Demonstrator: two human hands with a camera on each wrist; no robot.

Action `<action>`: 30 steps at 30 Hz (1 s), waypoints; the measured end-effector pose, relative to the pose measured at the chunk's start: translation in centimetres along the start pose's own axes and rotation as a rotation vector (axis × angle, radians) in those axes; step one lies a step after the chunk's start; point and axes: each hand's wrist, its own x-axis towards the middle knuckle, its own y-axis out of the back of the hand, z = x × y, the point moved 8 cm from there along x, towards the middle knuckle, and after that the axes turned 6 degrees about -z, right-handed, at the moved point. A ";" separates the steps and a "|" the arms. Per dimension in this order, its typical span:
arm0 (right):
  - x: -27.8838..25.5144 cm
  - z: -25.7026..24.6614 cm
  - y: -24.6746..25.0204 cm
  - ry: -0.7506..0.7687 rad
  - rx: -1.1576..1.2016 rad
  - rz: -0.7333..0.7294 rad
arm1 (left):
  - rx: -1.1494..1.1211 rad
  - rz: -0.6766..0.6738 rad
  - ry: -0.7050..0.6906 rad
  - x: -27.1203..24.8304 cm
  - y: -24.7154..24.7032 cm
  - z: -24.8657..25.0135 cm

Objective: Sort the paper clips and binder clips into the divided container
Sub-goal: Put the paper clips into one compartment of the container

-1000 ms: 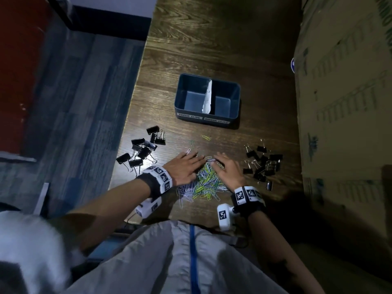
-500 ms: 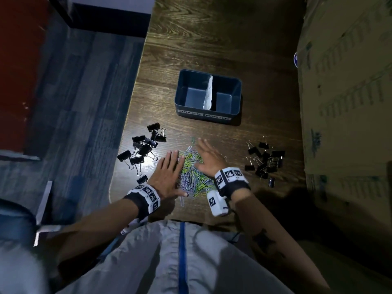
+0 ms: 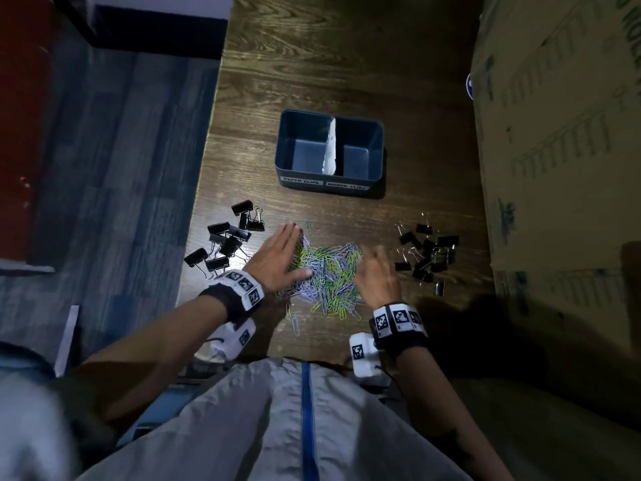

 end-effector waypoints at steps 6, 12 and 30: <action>0.1 -1.8 -1.7 -0.010 0.002 -0.085 | 0.108 -0.034 -0.065 2.1 -1.0 2.7; -0.9 -2.2 0.4 0.060 -0.015 -0.155 | 0.239 0.075 -0.075 -1.3 -0.2 3.2; -1.3 -0.5 -3.8 0.058 -0.003 -0.240 | 0.030 0.107 -0.012 -1.4 -1.4 2.5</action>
